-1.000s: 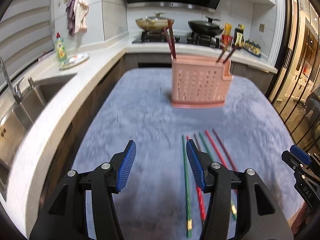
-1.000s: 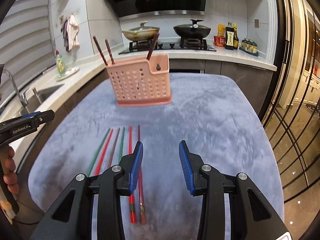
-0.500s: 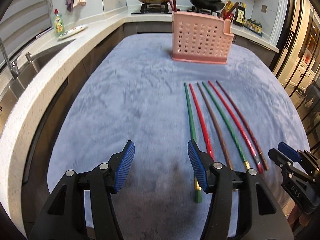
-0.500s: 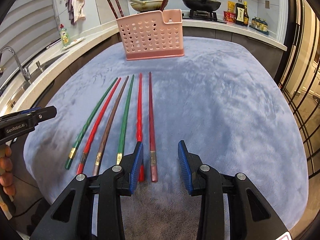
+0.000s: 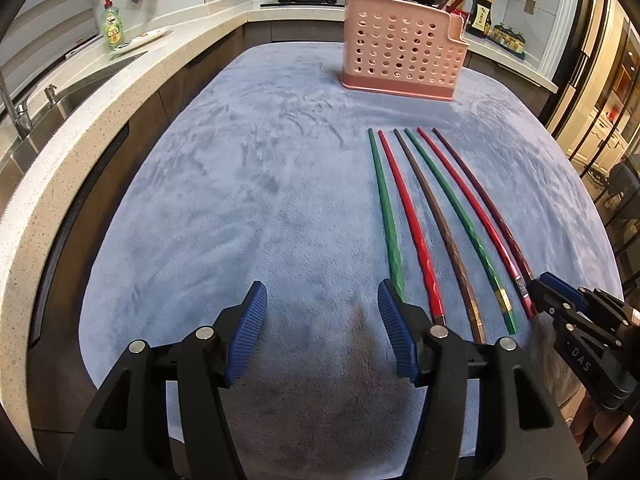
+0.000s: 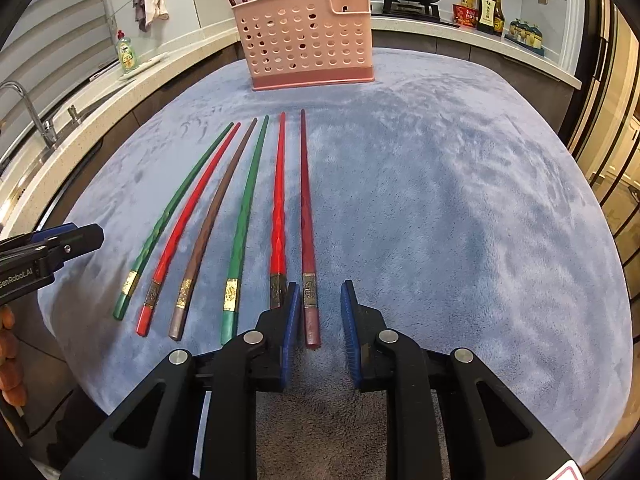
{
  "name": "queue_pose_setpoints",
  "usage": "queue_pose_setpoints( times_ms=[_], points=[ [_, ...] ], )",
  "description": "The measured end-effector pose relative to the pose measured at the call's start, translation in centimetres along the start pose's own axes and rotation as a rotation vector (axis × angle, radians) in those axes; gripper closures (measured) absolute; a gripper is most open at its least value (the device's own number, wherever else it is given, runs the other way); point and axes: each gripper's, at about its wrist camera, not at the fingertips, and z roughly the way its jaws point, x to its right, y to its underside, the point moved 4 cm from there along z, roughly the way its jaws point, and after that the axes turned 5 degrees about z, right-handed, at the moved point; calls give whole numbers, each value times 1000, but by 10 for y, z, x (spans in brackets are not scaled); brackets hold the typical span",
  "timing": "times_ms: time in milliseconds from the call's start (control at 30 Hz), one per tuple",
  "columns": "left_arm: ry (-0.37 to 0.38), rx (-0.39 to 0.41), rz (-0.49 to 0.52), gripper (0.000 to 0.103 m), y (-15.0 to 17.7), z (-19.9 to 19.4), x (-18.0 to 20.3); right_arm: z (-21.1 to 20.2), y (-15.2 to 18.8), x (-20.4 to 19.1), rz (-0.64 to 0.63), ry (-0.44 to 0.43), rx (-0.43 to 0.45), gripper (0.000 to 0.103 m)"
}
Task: Organize utensils
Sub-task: 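Move the right tool back and grasp a dark red chopstick, then grasp a green chopstick with the left tool while the right tool lifts its chopstick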
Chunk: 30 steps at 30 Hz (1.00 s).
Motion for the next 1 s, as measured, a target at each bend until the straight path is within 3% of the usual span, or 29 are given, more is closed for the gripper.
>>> queue_pose_setpoints(
  times_ms=[200,767,933,1000],
  points=[
    [18,-17,13,48,4,2,7,0,1,3,3,9,12,95],
    [83,-87,41,48,23,18,29,-2,3,11,40,16,17,95],
    [69,-91,43,56,25,22,26,-2,3,11,39,16,18,95],
    [62,-90,46,65,25,23,26,-2,3,11,39,16,17,95]
  ],
)
